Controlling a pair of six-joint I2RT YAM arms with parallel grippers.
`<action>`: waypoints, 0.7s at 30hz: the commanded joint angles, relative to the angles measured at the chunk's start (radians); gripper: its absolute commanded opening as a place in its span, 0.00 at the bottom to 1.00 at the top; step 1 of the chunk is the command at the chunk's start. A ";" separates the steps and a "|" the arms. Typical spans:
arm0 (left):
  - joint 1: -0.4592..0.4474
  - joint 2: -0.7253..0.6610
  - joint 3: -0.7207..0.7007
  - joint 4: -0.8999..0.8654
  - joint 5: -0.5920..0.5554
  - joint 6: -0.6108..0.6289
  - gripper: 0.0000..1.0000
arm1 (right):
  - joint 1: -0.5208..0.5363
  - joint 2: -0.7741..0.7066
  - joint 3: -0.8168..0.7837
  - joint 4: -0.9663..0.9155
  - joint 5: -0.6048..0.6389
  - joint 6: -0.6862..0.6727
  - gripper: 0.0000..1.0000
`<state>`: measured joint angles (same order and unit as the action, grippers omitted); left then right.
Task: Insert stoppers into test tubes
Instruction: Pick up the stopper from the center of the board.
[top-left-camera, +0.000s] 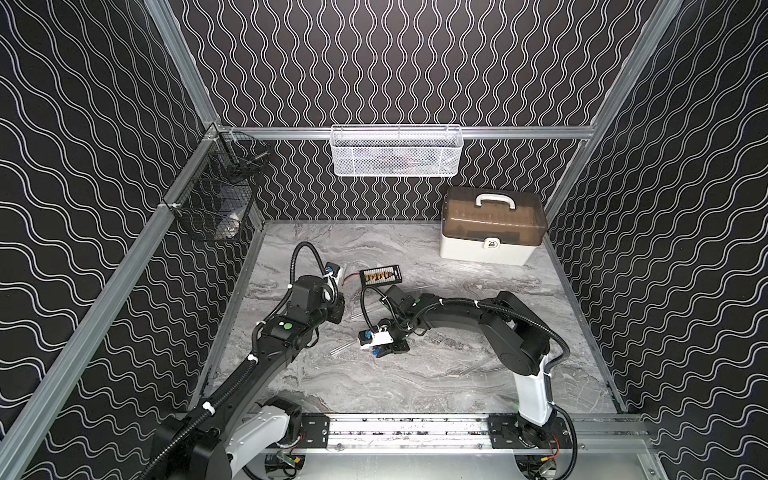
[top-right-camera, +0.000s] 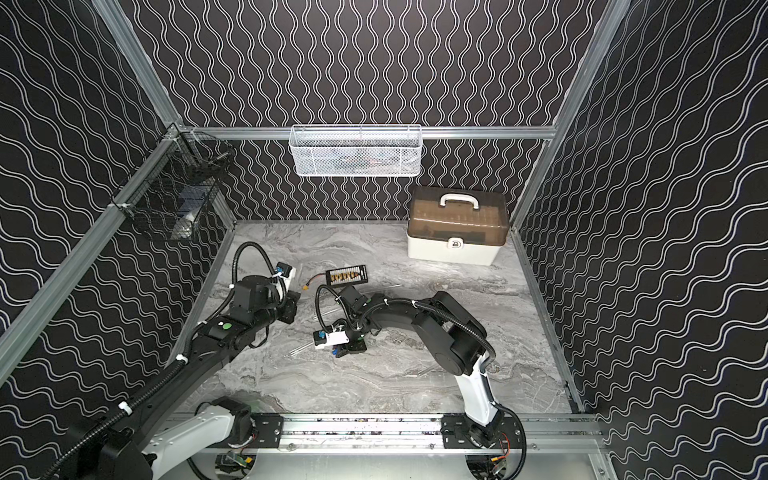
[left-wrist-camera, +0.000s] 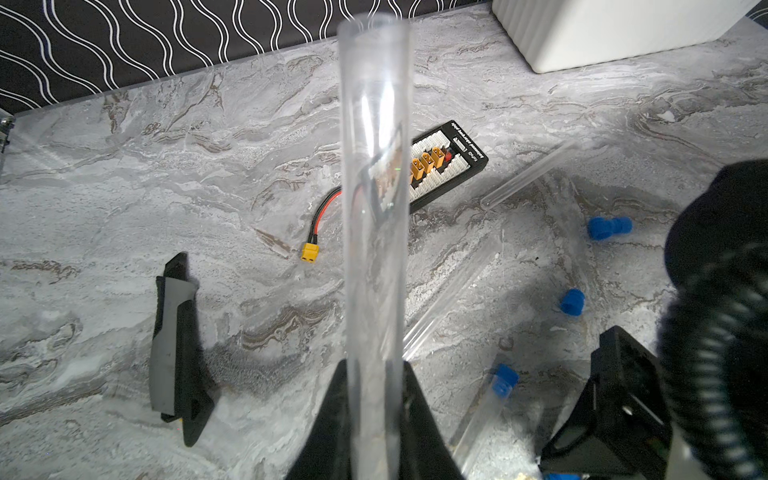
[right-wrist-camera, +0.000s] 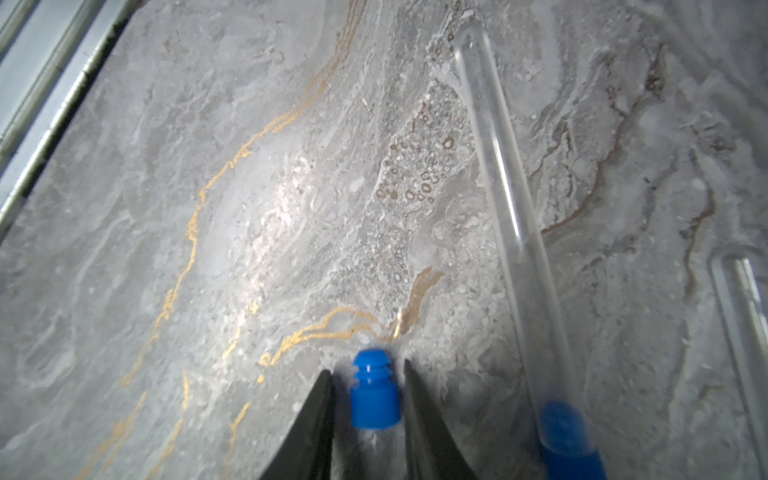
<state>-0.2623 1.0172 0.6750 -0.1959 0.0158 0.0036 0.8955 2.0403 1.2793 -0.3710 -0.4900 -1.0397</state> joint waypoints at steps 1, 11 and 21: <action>0.001 -0.003 0.003 0.010 0.003 0.015 0.00 | -0.001 -0.003 -0.010 -0.025 0.076 -0.025 0.30; 0.001 -0.008 -0.002 0.013 0.007 0.016 0.00 | 0.000 -0.011 -0.032 -0.009 0.080 -0.025 0.28; 0.001 -0.007 -0.005 0.023 0.018 0.017 0.00 | -0.006 -0.040 -0.040 0.020 0.094 -0.013 0.28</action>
<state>-0.2623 1.0149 0.6727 -0.1951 0.0242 0.0067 0.8936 2.0212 1.2514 -0.3401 -0.4782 -1.0393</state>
